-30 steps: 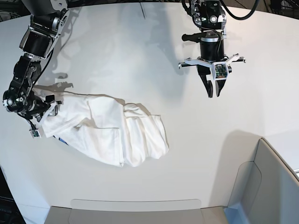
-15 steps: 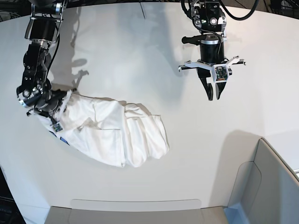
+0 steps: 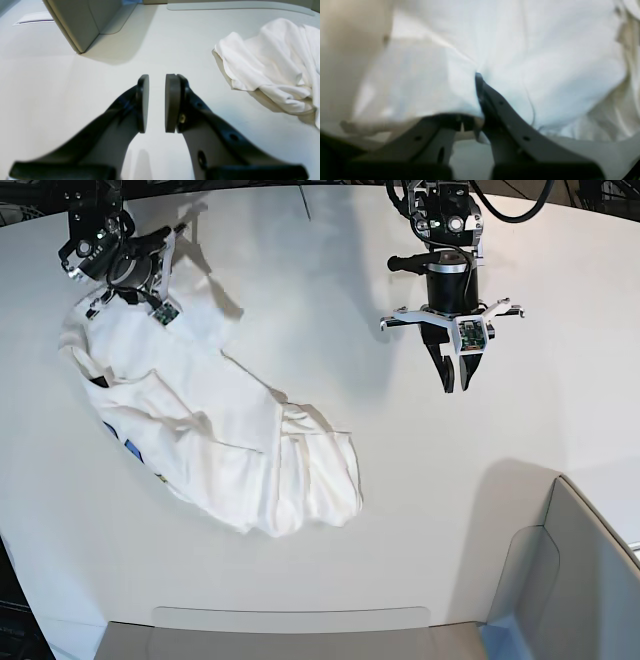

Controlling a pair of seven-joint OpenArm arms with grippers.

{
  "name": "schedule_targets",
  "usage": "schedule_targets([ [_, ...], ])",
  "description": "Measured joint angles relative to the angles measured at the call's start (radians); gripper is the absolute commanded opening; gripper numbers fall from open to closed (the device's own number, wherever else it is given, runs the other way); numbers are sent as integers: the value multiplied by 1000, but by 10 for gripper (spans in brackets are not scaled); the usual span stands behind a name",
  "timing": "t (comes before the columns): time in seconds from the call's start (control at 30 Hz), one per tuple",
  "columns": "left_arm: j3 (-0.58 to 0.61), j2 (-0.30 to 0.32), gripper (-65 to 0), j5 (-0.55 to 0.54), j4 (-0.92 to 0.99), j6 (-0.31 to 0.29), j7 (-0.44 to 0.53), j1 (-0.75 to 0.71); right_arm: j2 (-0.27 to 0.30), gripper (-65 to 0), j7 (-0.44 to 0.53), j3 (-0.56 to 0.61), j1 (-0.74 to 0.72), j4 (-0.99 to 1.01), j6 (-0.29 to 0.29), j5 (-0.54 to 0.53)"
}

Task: Layout the t-shirt on the table in an organized manner, then fold the t-shirt properly
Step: 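Grasp the opposite end of the t-shirt with the left gripper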

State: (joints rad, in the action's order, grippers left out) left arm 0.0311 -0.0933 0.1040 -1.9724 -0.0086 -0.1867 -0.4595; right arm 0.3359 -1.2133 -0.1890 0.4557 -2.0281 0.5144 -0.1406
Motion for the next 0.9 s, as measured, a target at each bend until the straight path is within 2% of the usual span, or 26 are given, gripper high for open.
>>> schedule_targets([
  [0.13, 0, 1, -522, 0, 0, 1, 3, -4, 1, -650, 21, -45, 61, -3, -3, -13],
  [0.23, 29, 4, -520, 1, 0, 6, -5, -5, -47, -650, -4, -156, 72, -2, -2, 0],
  [0.3, 80, 52, -514, 0, 0, -6, -18, 0, -68, -650, -13, -207, 53, 0, -2, 8],
  [0.33, 120, 79, -504, 1, -4, -27, -55, 6, -71, -650, -13, -222, 40, 0, -2, 3],
  [0.37, 151, 97, -493, 2, -4, -82, -88, 19, -71, -650, -10, -229, 29, 0, -2, 6],
  [0.43, 203, 118, -473, 1, -3, -153, -193, 63, -70, -650, 0, -236, 19, 0, -2, 4],
  [0.5, 230, 111, -454, 4, -4, -177, -252, 106, -74, -650, -6, -237, 20, 1, -2, -2],
  [0.63, 251, 107, -405, 0, -5, -192, -414, 200, -73, -650, -10, -243, 18, 1, -2, 3],
  [0.77, 250, 106, -340, 1, 35, -179, -659, 332, -77, -650, -9, -243, 21, 1, -2, 0],
  [0.9, 246, 49, -306, 0, 127, -181, -887, 478, -97, -650, -13, -243, 27, 2, -2, -1],
])
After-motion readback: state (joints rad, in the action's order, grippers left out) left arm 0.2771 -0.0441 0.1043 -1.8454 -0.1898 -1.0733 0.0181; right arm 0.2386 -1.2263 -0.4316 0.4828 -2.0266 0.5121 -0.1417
